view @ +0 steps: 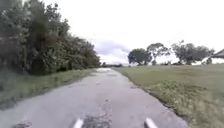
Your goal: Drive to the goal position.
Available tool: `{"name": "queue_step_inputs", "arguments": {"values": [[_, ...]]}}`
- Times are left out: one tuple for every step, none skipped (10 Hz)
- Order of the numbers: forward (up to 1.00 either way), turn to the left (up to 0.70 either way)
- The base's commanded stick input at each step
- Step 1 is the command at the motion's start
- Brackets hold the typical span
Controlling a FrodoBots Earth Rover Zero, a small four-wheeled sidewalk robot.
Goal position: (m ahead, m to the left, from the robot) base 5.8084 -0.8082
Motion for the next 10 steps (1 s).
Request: {"name": "queue_step_inputs", "arguments": {"values": [[0.85, 0.03], [0.85, 0.00], [0.85, 0.00], [0.85, 0.00], [0.85, 0.00], [0.85, 0.00], [0.85, 0.00], [0.85, 0.00], [0.85, 0.00], [0.85, 0.00]]}}
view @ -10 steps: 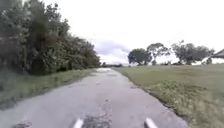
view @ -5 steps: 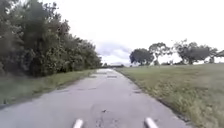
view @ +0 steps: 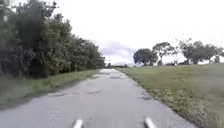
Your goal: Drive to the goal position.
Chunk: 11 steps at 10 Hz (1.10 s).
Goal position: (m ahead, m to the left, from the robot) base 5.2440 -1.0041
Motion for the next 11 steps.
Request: {"name": "queue_step_inputs", "arguments": {"values": [[0.85, 0.00], [0.85, 0.00], [0.85, 0.00], [0.85, 0.00], [0.85, 0.00], [0.85, 0.00], [0.85, 0.00], [0.85, 0.00], [0.85, 0.00], [0.85, 0.00], [0.85, 0.00]]}}
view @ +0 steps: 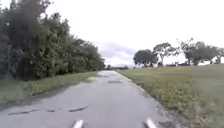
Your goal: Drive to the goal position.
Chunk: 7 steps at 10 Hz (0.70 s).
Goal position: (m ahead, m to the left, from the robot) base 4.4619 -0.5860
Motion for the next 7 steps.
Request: {"name": "queue_step_inputs", "arguments": {"values": [[0.85, 0.00], [0.85, 0.00], [0.85, 0.00], [0.85, 0.00], [0.85, 0.00], [0.85, 0.00], [0.85, 0.00]]}}
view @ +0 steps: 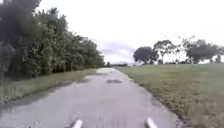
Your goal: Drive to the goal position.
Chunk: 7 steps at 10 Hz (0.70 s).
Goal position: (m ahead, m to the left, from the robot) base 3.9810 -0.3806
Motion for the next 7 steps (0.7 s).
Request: {"name": "queue_step_inputs", "arguments": {"values": [[0.85, 0.00], [0.85, 0.00], [0.85, 0.00], [0.85, 0.00], [0.85, 0.00], [0.85, 0.00], [0.85, 0.00]]}}
